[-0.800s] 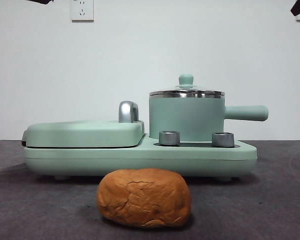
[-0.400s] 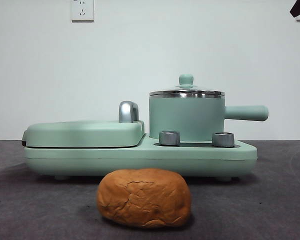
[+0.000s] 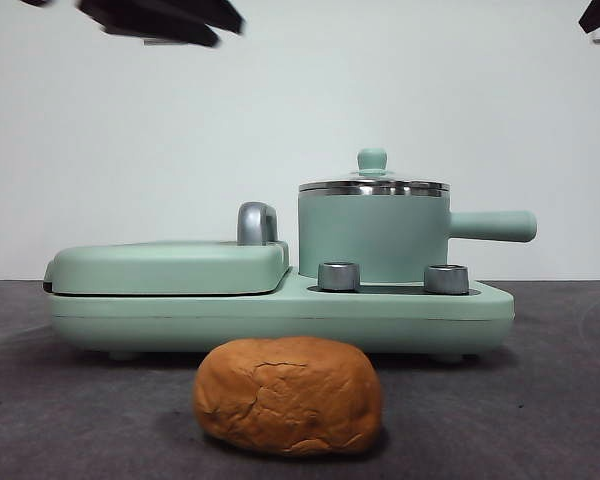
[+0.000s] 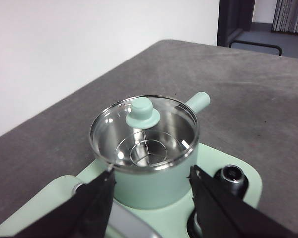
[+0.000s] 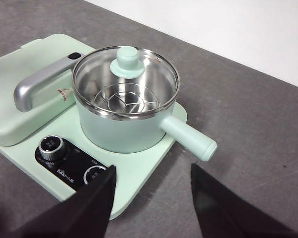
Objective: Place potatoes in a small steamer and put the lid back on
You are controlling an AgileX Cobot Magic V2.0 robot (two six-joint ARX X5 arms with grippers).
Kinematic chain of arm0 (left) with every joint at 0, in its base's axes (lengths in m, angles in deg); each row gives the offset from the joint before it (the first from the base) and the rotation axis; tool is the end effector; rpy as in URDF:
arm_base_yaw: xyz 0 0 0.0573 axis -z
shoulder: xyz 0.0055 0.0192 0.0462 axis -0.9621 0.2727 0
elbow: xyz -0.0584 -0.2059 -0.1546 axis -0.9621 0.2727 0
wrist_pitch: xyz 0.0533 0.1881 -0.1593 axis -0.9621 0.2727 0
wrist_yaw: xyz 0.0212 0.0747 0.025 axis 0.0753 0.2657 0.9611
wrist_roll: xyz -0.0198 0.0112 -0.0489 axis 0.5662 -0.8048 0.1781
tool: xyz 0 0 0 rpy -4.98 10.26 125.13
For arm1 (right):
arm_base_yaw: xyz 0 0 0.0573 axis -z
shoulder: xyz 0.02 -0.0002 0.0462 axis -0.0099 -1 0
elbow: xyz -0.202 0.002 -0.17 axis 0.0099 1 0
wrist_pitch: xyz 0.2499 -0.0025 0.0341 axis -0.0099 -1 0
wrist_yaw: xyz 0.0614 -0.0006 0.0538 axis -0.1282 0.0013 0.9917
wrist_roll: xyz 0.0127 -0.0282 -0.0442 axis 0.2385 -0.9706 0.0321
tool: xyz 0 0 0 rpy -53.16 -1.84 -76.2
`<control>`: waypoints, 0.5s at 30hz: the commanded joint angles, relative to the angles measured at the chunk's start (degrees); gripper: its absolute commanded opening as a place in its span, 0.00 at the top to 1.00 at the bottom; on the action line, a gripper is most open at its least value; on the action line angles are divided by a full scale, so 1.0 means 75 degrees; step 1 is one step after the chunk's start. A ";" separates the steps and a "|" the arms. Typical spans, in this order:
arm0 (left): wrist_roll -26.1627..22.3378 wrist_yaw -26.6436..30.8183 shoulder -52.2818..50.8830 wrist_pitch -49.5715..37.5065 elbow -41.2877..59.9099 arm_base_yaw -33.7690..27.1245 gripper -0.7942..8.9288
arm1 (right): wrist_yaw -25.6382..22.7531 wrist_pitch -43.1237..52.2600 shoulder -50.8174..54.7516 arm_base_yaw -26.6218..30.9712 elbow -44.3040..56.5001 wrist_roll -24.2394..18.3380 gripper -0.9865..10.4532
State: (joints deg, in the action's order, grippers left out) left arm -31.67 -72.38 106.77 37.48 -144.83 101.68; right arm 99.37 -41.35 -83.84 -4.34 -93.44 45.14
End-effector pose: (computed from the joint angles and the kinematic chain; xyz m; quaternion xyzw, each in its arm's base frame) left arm 0.2404 -0.1377 0.3229 0.1176 0.0811 -0.4326 0.8902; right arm 0.1548 0.0219 0.3224 -0.0887 0.1754 0.2588 0.9457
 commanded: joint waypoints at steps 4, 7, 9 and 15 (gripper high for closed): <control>0.0064 0.0093 0.1416 -0.0079 -0.1291 0.0382 0.67 | 0.0017 0.0064 -0.0044 -0.0032 -0.0117 0.0166 0.71; 0.0064 0.0093 0.2130 -0.0061 -0.1982 0.0522 0.67 | 0.0017 0.0064 -0.0044 -0.0032 -0.0117 0.0172 0.71; 0.0061 0.0093 0.2614 -0.0058 -0.2451 0.0612 0.67 | 0.0017 0.0067 -0.0044 -0.0047 -0.0117 0.0175 0.71; 0.0061 0.0093 0.3841 -0.0058 -0.3532 0.0793 0.67 | 0.0015 0.0067 -0.0047 -0.0245 -0.0117 0.0172 0.71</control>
State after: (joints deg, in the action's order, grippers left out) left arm -31.45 -71.79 133.66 37.48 -169.46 107.10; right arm 99.39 -41.35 -83.84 -5.85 -93.44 45.70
